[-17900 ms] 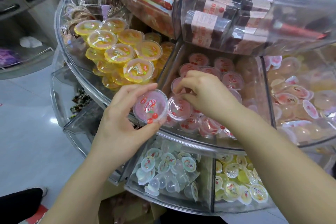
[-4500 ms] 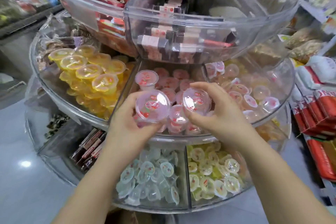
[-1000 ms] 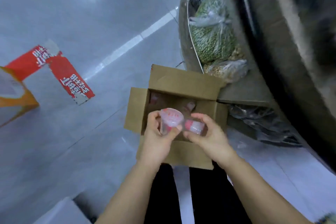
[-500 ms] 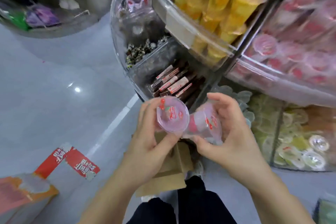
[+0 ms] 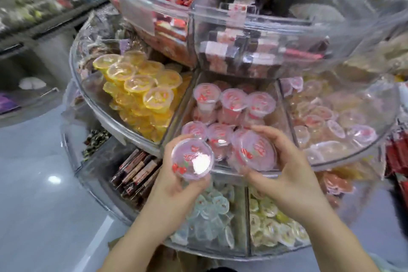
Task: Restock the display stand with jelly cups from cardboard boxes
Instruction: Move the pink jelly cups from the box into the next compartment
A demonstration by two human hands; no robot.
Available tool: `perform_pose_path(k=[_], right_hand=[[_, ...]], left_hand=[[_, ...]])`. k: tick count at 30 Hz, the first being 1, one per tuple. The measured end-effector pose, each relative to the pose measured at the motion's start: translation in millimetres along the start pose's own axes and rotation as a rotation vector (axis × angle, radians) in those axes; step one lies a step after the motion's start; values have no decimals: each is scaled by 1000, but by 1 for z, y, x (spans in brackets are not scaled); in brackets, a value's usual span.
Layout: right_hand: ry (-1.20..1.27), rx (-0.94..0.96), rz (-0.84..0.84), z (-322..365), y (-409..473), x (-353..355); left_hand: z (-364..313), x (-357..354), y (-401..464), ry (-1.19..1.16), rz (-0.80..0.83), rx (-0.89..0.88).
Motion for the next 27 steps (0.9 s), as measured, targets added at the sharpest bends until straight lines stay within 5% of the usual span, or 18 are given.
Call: perform_pose_path(k=[11,21,27], right_hand=[[-103,-1,38,-29,47,-24],[52,-88,-156,-38,48,-40],[49,-119,-141,-42,49,-41]], left_hand=[[1,-1,57,416,-405,112],[7,2,63,537,-265,63],[9,2,68,511,-318,90]])
Point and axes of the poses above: each hand's wrist, its own y-axis towards the middle knuckle, its own x-axis out of the back of the hand, z = x × y, the point moved 2 cm from there along y, towards the middle knuckle, and after that the axes turned 5 degrees about x, right-handed, at the moved point
